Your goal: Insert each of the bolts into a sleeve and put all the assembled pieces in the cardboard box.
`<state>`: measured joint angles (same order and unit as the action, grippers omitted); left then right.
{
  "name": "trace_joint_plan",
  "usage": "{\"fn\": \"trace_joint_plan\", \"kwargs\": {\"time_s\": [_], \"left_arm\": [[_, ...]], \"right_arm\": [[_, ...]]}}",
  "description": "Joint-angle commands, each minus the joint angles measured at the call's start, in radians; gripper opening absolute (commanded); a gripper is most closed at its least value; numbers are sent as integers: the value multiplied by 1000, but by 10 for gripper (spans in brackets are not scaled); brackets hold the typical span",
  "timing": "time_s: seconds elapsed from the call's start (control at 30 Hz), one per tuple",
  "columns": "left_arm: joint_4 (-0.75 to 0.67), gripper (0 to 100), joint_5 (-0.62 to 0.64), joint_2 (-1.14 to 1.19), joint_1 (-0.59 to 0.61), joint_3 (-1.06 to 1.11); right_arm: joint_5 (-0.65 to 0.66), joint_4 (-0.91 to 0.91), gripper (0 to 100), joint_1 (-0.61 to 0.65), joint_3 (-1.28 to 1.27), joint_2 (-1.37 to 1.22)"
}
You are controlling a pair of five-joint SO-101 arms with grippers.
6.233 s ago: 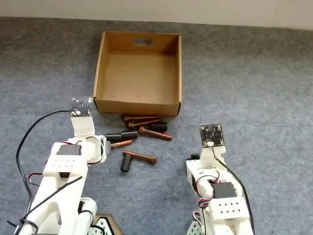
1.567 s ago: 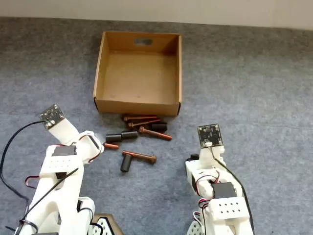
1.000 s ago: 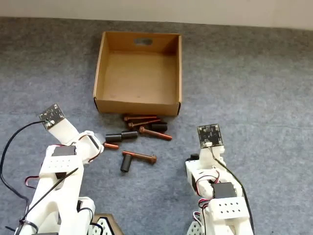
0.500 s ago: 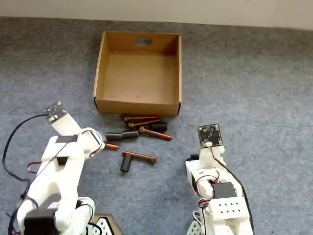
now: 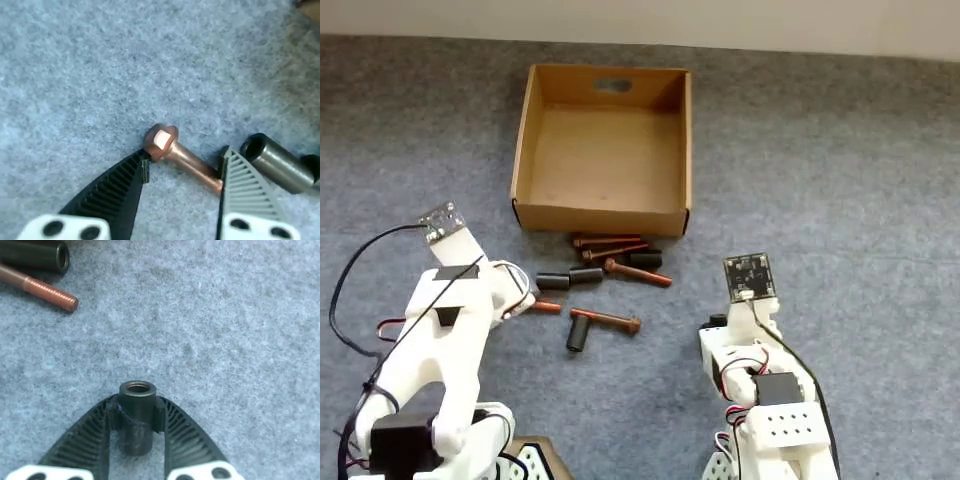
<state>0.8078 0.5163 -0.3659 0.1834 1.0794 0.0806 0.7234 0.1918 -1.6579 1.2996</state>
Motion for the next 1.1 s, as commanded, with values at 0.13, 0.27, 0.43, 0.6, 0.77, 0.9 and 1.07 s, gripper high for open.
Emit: {"fn": "trace_joint_plan", "kwargs": {"time_s": [0.13,0.27,0.43,0.6,0.77,0.9,1.07], "left_arm": [[123,66,-152,2,-4,-70],[153,20,-267,2,-4,-71],[150,8,-525,2,-8,-71],[150,8,-683,2,-12,-73],[155,8,-680,1,-48,-73],[178,8,-680,-2,-120,-73],[236,8,-678,-160,-157,-67]], "right_arm": [[11,-13,5,-2,2,7],[11,-13,5,-2,2,7],[11,-13,5,-2,2,7],[11,-13,5,-2,2,7],[11,-13,5,-2,2,7],[11,-13,5,-2,2,7],[11,-13,5,-2,2,7]]}}
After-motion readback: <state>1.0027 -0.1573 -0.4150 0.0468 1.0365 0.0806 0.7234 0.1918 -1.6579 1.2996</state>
